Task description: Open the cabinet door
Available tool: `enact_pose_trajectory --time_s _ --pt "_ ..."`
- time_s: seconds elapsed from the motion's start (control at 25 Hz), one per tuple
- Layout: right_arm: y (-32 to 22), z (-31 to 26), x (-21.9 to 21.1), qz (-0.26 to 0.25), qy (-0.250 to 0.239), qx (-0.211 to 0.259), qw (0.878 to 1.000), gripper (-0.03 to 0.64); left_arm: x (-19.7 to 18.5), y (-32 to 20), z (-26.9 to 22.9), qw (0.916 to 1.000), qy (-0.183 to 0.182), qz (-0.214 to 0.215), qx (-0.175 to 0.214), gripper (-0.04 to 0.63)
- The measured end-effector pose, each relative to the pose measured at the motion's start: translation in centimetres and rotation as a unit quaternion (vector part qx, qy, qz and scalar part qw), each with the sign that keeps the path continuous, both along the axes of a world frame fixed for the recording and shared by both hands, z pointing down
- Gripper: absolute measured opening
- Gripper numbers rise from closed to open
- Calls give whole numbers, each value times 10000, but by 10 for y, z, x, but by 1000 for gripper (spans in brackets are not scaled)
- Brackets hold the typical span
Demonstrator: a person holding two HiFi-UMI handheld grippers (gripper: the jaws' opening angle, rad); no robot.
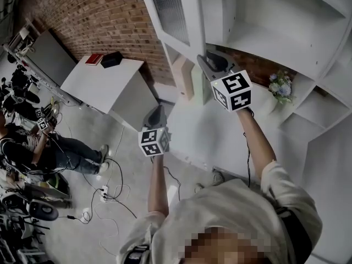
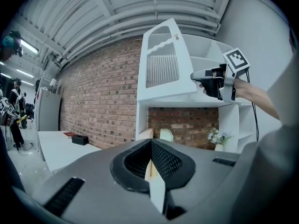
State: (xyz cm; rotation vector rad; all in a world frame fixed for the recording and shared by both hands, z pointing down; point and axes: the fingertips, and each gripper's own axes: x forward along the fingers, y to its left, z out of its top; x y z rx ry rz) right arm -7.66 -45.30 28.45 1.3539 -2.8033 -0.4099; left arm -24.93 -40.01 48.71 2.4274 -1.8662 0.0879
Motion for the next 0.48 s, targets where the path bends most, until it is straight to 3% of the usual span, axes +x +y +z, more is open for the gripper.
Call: enact_pose_trajectory --time_s 0.48 --pt "28 0 -44 -331 211 104 9992 106 -14 16 -8 9998 -23 -183 27 26"
